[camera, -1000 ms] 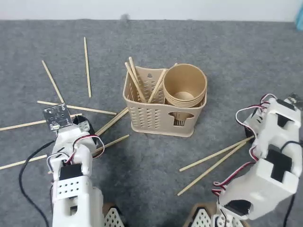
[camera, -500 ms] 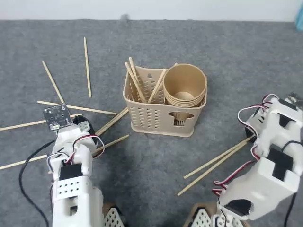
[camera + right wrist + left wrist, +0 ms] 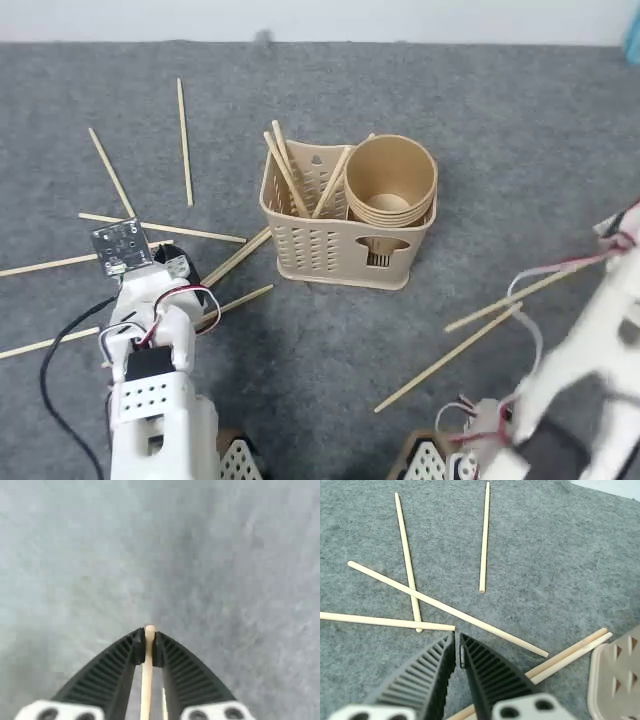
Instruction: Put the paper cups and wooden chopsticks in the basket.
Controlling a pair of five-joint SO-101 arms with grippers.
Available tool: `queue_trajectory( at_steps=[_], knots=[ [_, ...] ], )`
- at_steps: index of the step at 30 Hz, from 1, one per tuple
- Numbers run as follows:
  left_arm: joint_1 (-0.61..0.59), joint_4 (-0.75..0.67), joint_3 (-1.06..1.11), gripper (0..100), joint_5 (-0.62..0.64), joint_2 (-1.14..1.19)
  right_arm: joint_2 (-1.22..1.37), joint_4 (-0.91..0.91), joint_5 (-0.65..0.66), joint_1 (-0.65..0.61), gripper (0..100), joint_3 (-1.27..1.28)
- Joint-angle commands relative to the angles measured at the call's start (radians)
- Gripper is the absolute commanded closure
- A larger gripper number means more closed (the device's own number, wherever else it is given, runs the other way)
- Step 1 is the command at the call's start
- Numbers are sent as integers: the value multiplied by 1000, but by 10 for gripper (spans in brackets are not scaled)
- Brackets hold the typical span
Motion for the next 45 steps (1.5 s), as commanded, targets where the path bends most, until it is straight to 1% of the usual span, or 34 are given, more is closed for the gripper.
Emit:
queue_trajectory(
  at_steps=[1, 3, 6, 9, 13, 15, 18, 21, 23, 26, 29, 31, 35, 38, 45],
  knots=[
    [-8, -31, -5, 987, -8, -17, -236, 31, -11, 5, 991, -49],
    [-8, -31, -5, 987, -8, -17, -340, 73, -3, 2, 991, -48],
    [-8, -31, -4, 987, -8, -17, -495, 189, -5, -16, 991, -48],
    [-8, -29, -4, 987, -8, -17, -630, 268, -2, -110, 991, -48],
    [-8, -28, -4, 987, -8, -17, -774, 277, 0, -275, 991, -55],
    [-9, -28, -4, 987, -8, -17, -820, 240, 5, -384, 991, -57],
    [-9, -28, -4, 987, -9, -17, -840, 159, 51, -588, 991, -57],
    [-9, -28, -4, 987, -9, -17, -840, 84, 49, -750, 991, -58],
    [-9, -28, -4, 987, -9, -17, -849, -16, 25, -831, 991, -57],
    [-9, -28, -4, 987, -9, -17, -851, -208, -5, -915, 991, -57],
    [-9, -28, -2, 987, -9, -17, -837, -407, -5, -952, 991, -49],
    [-9, -26, -2, 987, -9, -17, -809, -507, -3, -957, 991, -48],
    [-9, -26, -2, 987, -9, -17, -737, -619, -2, -958, 991, -52],
    [-9, -26, -2, 987, -9, -17, -659, -654, 0, -958, 991, -51],
    [-9, -26, -2, 987, -9, -17, -478, -654, 0, -958, 991, -51]
  ],
)
